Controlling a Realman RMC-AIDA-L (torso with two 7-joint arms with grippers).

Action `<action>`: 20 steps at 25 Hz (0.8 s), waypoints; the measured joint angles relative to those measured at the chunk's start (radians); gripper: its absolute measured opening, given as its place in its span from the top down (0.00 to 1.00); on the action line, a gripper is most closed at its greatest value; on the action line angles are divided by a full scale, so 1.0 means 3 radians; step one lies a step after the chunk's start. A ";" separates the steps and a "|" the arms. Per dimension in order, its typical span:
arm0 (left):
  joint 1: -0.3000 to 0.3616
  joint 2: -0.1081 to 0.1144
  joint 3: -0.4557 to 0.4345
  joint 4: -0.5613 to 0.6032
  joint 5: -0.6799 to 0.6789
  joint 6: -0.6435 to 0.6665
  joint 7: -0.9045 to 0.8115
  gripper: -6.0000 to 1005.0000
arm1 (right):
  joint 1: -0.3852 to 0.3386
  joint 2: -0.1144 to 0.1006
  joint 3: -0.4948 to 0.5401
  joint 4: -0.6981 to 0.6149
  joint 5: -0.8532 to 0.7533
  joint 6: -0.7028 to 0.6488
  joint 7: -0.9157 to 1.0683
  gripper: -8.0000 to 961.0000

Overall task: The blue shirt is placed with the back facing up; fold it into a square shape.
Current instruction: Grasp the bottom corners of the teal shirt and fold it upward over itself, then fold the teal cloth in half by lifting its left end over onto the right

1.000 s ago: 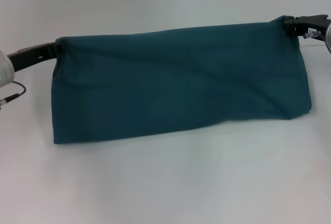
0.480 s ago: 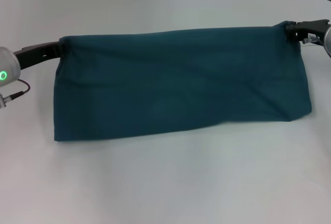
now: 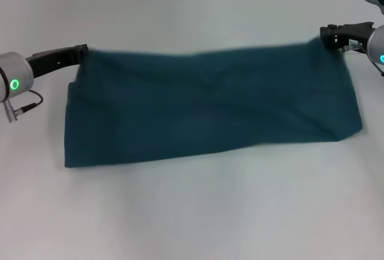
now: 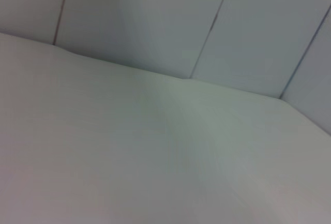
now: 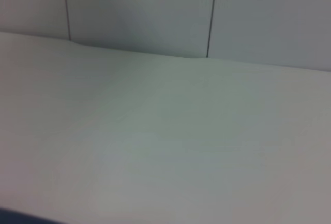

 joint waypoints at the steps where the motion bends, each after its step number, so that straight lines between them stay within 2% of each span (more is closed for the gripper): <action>1: -0.0009 -0.0001 0.0001 -0.0013 0.0000 -0.0032 -0.0001 0.93 | 0.0000 0.0011 -0.0002 -0.0013 0.0000 0.0016 -0.0002 0.89; 3: -0.0026 -0.0002 0.0009 -0.0041 0.0000 -0.0112 -0.0006 0.93 | 0.0001 0.0026 -0.0003 -0.0038 0.0014 0.0078 -0.0004 0.83; 8: -0.0028 -0.0007 0.0029 -0.0050 0.0000 -0.0266 -0.0006 0.82 | 0.0004 0.0029 -0.0005 -0.0058 0.0104 0.0175 0.0014 0.70; 12: 0.0004 -0.0011 0.0028 -0.0050 0.0001 -0.0286 -0.0004 0.72 | -0.0003 -0.0004 -0.0005 -0.0038 0.0137 0.0120 0.0054 0.61; 13: 0.0017 -0.0011 0.0029 -0.0051 0.0001 -0.0268 -0.0004 0.67 | -0.0010 -0.0015 -0.0005 -0.0035 0.0136 0.0079 0.0085 0.58; 16: 0.0091 0.0013 0.0029 -0.0029 0.0001 -0.0019 -0.0065 0.52 | -0.0061 -0.0071 -0.0011 -0.0053 0.0103 -0.0179 0.0311 0.51; 20: 0.0212 0.0064 0.0029 0.0036 0.0004 0.0439 -0.0229 0.37 | -0.0185 -0.0219 -0.0074 -0.0069 0.0088 -0.0627 0.0708 0.32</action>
